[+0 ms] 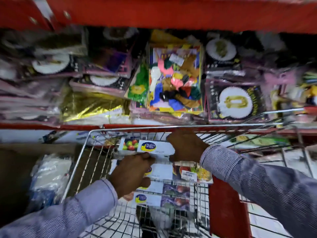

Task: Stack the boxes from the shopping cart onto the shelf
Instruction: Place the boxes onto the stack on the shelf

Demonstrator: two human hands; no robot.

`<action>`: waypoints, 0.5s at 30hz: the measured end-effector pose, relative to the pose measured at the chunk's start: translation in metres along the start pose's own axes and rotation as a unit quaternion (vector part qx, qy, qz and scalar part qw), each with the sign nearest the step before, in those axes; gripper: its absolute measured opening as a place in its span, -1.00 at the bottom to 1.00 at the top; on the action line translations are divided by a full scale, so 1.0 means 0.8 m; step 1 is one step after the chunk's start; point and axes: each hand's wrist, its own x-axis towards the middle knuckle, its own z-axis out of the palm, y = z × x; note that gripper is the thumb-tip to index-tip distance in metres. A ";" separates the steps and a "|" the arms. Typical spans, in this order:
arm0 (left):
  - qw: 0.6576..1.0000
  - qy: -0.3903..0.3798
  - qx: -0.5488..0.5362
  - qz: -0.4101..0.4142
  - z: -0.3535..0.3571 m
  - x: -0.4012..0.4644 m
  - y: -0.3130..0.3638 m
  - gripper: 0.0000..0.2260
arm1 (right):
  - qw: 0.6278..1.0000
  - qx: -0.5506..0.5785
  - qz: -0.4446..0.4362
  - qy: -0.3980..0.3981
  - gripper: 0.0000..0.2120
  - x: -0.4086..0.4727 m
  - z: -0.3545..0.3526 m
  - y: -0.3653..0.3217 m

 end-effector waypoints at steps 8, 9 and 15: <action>0.993 0.113 0.042 0.008 -0.213 -0.033 0.079 -0.32 | 0.994 -0.047 -0.026 0.099 -0.52 -0.087 -0.245 -0.031; 0.990 0.123 0.062 0.010 -0.241 -0.035 0.091 -0.29 | 0.991 -0.056 -0.027 0.122 -0.54 -0.101 -0.275 -0.034; 0.976 0.197 0.088 0.020 -0.359 -0.030 0.135 -0.35 | 0.970 -0.102 -0.008 0.221 -0.58 -0.167 -0.397 -0.033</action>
